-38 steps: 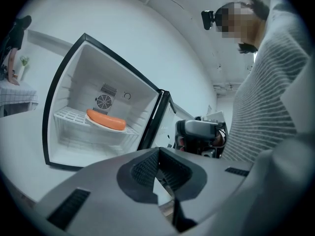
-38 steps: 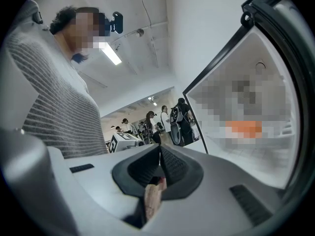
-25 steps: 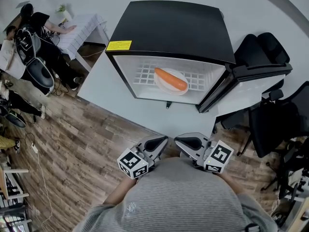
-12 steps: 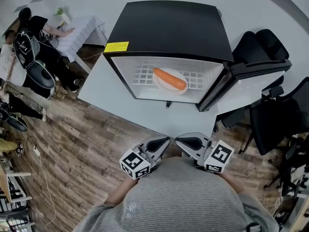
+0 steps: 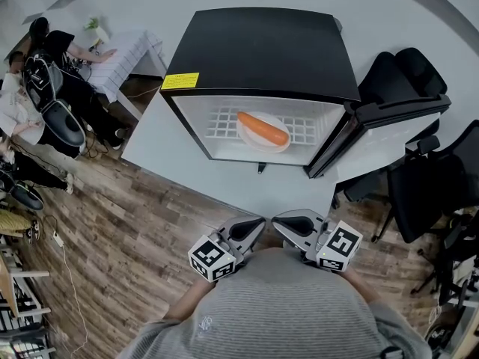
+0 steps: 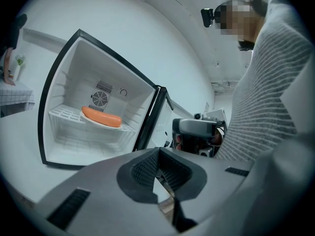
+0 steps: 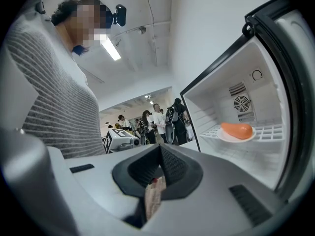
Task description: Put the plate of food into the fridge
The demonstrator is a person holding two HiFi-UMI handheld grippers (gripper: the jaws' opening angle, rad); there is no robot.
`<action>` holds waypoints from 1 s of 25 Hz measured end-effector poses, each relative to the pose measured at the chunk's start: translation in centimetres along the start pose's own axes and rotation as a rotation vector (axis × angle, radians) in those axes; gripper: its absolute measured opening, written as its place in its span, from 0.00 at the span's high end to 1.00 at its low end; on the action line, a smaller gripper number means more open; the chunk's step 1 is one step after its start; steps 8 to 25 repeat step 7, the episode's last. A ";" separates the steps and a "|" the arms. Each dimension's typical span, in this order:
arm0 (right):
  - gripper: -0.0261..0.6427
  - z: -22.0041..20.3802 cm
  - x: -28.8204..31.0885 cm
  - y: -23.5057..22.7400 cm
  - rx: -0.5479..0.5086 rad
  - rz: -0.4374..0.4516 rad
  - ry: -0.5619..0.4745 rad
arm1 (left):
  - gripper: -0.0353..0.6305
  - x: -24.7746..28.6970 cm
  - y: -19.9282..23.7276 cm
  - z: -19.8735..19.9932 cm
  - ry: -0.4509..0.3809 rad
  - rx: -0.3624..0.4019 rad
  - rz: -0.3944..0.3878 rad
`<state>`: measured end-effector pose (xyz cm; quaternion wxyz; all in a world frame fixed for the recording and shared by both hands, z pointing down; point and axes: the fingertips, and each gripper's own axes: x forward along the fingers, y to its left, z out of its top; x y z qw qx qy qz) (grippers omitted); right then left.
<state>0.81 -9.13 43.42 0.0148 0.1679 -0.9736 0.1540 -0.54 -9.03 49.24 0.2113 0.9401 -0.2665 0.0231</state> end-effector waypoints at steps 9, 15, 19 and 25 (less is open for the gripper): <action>0.94 0.1 0.0 -0.3 0.007 0.000 0.000 | 0.93 0.4 0.0 0.1 0.010 0.004 -0.009; 0.94 0.1 0.0 -0.3 0.007 0.000 0.000 | 0.93 0.4 0.0 0.1 0.010 0.004 -0.009; 0.94 0.1 0.0 -0.3 0.007 0.000 0.000 | 0.93 0.4 0.0 0.1 0.010 0.004 -0.009; 0.94 0.1 0.0 -0.3 0.007 0.000 0.000 | 0.93 0.4 0.0 0.1 0.010 0.004 -0.009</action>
